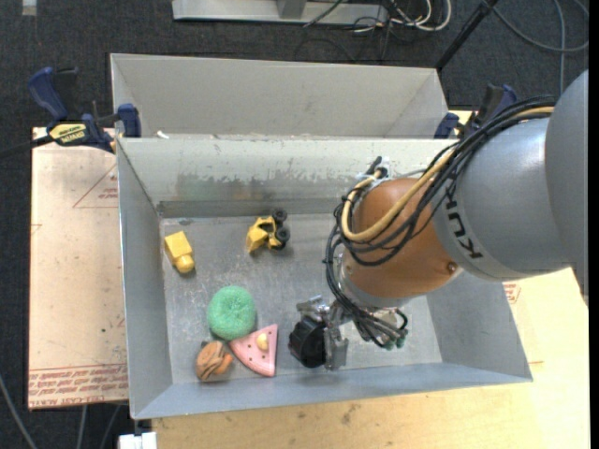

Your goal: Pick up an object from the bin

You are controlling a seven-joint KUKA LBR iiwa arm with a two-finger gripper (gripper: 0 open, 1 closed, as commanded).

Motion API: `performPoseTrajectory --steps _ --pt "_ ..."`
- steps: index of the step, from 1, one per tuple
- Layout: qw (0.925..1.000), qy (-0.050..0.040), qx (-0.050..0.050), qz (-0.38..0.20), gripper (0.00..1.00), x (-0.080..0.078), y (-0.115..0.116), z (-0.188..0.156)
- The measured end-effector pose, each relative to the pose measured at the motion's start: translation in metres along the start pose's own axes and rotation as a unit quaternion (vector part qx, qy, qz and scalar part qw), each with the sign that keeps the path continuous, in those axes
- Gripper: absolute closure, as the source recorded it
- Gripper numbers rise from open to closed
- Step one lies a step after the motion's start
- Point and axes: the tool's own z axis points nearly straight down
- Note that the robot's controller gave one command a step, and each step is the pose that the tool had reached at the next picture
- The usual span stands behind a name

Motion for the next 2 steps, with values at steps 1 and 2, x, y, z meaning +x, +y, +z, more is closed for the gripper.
performPoseTrajectory --steps 1,2 --pt "1.0 -0.0016 0.0 0.0 1.0 -0.001 0.0 -0.012" --pt "1.0 0.0002 0.0 0.0 1.0 0.0 0.0 -0.023"
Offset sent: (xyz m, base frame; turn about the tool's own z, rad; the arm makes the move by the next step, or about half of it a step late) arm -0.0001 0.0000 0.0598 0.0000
